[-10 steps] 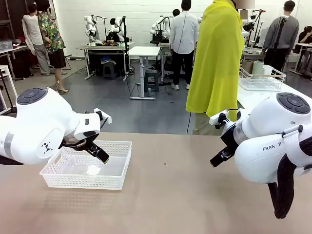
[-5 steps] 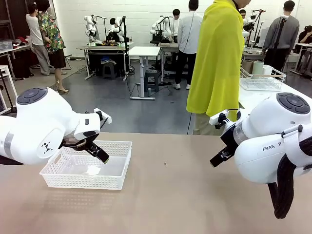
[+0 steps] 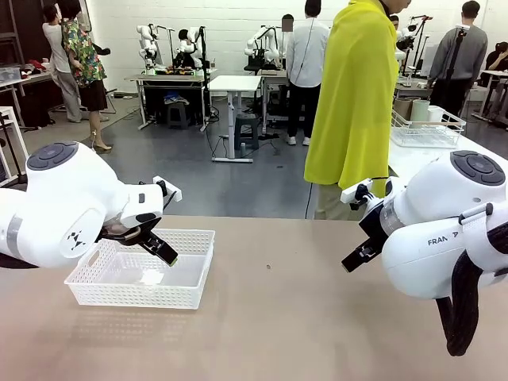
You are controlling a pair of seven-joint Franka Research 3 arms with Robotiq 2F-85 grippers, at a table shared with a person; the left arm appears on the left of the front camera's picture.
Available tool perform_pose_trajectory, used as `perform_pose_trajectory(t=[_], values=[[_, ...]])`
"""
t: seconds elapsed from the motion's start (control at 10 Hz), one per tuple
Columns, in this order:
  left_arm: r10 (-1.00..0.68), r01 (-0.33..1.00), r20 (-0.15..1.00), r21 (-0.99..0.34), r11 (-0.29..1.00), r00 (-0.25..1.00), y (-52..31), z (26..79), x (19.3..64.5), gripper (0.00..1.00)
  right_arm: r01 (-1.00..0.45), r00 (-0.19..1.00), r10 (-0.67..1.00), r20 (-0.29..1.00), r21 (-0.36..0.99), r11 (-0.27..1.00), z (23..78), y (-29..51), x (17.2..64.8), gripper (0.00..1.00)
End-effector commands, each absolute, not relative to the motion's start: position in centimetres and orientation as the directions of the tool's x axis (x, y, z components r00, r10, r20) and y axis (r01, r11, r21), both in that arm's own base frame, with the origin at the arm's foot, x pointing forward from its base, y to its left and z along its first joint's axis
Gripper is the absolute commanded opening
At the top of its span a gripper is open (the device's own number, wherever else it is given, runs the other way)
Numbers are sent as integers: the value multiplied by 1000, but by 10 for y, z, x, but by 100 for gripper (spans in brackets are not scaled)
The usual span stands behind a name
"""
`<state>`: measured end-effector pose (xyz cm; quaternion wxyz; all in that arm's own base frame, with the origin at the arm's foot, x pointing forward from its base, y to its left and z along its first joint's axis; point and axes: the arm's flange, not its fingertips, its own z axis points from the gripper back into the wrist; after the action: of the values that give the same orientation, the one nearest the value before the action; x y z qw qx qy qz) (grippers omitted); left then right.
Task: Clean and organize the cups into the basket.
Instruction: Pick up the Organizing basket and move it to the center of the table, then pick up the Reusable plastic cup from the right side of the table and place it inside the Organizing basket.
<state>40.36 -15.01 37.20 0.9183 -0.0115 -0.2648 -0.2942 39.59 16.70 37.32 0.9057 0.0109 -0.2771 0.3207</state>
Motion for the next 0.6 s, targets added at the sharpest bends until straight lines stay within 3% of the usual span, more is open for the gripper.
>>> perform_pose_trajectory(t=[0.0, 0.2, 0.5], values=[[-542, 552, 464, 129, 824, 701, -145, 392, 395, 100, -590, 649, 585, 487, -163, 790, 400, 165, 379, 100], [-576, 594, 412, 98, 798, 706, -134, 468, 378, 100, -532, 694, 570, 441, -220, 818, 488, 158, 350, 100], [-628, 640, 419, 133, 757, 656, -125, 538, 325, 100, -532, 710, 609, 354, -296, 793, 546, 154, 294, 100]])
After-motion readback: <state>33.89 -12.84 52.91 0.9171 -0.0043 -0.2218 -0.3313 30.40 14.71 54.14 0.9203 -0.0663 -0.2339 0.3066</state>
